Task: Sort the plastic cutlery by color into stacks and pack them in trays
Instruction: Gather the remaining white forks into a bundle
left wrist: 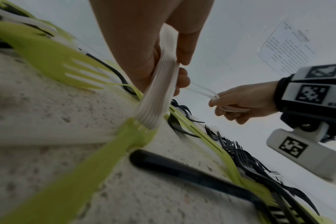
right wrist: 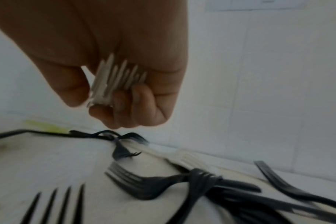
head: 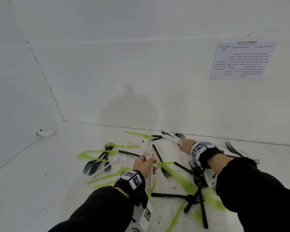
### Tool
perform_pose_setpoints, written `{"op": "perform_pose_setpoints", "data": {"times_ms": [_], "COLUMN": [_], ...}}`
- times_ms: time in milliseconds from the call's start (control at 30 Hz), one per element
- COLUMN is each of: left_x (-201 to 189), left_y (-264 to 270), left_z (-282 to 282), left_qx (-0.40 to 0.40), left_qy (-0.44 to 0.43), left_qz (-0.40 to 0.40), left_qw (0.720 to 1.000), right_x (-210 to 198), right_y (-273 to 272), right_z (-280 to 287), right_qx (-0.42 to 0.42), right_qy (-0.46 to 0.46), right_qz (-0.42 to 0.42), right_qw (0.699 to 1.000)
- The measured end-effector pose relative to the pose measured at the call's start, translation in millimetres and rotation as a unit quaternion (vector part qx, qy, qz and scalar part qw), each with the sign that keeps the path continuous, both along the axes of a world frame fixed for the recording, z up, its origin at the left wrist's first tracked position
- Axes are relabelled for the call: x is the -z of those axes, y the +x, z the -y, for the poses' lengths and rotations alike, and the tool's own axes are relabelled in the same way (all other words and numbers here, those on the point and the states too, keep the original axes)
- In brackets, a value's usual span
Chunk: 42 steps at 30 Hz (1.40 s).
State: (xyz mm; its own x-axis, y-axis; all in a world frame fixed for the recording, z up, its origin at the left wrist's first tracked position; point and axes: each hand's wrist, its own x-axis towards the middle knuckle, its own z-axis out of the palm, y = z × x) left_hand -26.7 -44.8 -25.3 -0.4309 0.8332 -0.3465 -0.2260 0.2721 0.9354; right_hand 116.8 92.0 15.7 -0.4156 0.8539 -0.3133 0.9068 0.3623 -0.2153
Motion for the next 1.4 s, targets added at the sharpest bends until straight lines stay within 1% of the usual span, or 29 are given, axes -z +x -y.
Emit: {"op": "perform_pose_setpoints", "data": {"times_ms": [67, 133, 200, 267, 333, 367, 400, 467, 533, 600, 667, 700, 767, 800, 867, 933, 1033, 1067, 1133, 1167, 1200, 1233, 1267, 1300, 1333, 1400], "left_x": [-3, -6, -10, -13, -16, -18, -20, -25, -30, -34, -35, -34, -30, -28, -24, -20, -19, -20, -18, -15, -13, -11, -10, -9, -8, -7], "left_y": [3, 7, 11, 15, 20, 23, 27, 38, 50, 63, 75, 80, 89, 92, 98, 103, 110, 113, 118, 120, 123, 125, 128, 132, 136, 142], "left_z": [1, 3, 5, 7, 10, 11, 13, 18, 22, 26, 30, 31, 31, 32, 33, 32, 32, 33, 34, 34, 33, 32, 32, 32, 32, 33], "left_qx": [0.004, 0.007, 0.004, -0.003, -0.007, -0.002, 0.010, 0.058, 0.110, 0.153, 0.197, 0.214, 0.218, 0.215, 0.217, 0.215, 0.202, 0.195, 0.183, 0.176, 0.168, 0.156, 0.146, 0.138, 0.133, 0.126], "left_qy": [0.001, -0.001, -0.006, -0.009, -0.009, -0.009, -0.011, -0.011, -0.014, -0.030, -0.038, -0.037, -0.016, 0.001, 0.022, 0.028, 0.036, 0.043, 0.048, 0.050, 0.054, 0.057, 0.062, 0.067, 0.070, 0.077], "left_qz": [-0.004, 0.003, 0.021, 0.039, 0.054, 0.060, 0.064, 0.073, 0.075, 0.066, 0.055, 0.044, 0.020, 0.000, -0.022, -0.004, 0.025, 0.040, 0.051, 0.044, 0.033, 0.022, 0.014, 0.001, -0.012, -0.029], "left_qw": [1.000, 1.000, 1.000, 0.999, 0.998, 0.998, 0.998, 0.996, 0.991, 0.986, 0.978, 0.975, 0.976, 0.977, 0.976, 0.976, 0.978, 0.979, 0.981, 0.982, 0.984, 0.986, 0.987, 0.988, 0.989, 0.989], "right_x": [-11, -20, -30, -42, -54, -60, -64, -69, -71, -70, -68, -68, -68, -67, -61, -52, -36, -31, -20, -15, -9, -3, 3, 6, 9, 10], "right_y": [17, 35, 54, 70, 79, 81, 81, 76, 67, 59, 54, 54, 58, 62, 72, 84, 99, 104, 111, 114, 115, 116, 115, 114, 112, 110], "right_z": [1, 0, 4, 12, 22, 28, 34, 47, 58, 66, 71, 72, 72, 72, 72, 74, 78, 79, 81, 84, 87, 91, 95, 101, 106, 115], "right_qx": [0.026, 0.024, -0.017, -0.081, -0.151, -0.183, -0.218, -0.289, -0.343, -0.366, -0.349, -0.326, -0.267, -0.242, -0.206, -0.180, -0.134, -0.107, -0.026, 0.023, 0.067, 0.100, 0.122, 0.130, 0.127, 0.120], "right_qy": [-0.012, -0.016, -0.001, 0.010, 0.022, 0.035, 0.055, 0.097, 0.119, 0.125, 0.128, 0.118, 0.079, 0.065, 0.055, 0.061, 0.090, 0.089, 0.063, 0.024, -0.038, -0.111, -0.186, -0.246, -0.279, -0.288], "right_qz": [-0.020, -0.053, -0.091, -0.089, -0.045, -0.007, 0.042, 0.130, 0.157, 0.158, 0.150, 0.128, 0.045, -0.001, -0.073, -0.141, -0.255, -0.289, -0.340, -0.363, -0.391, -0.420, -0.450, -0.471, -0.481, -0.493], "right_qw": [0.999, 0.998, 0.996, 0.993, 0.987, 0.983, 0.973, 0.944, 0.919, 0.909, 0.916, 0.929, 0.959, 0.968, 0.974, 0.972, 0.953, 0.947, 0.938, 0.931, 0.917, 0.895, 0.865, 0.838, 0.822, 0.812]}}
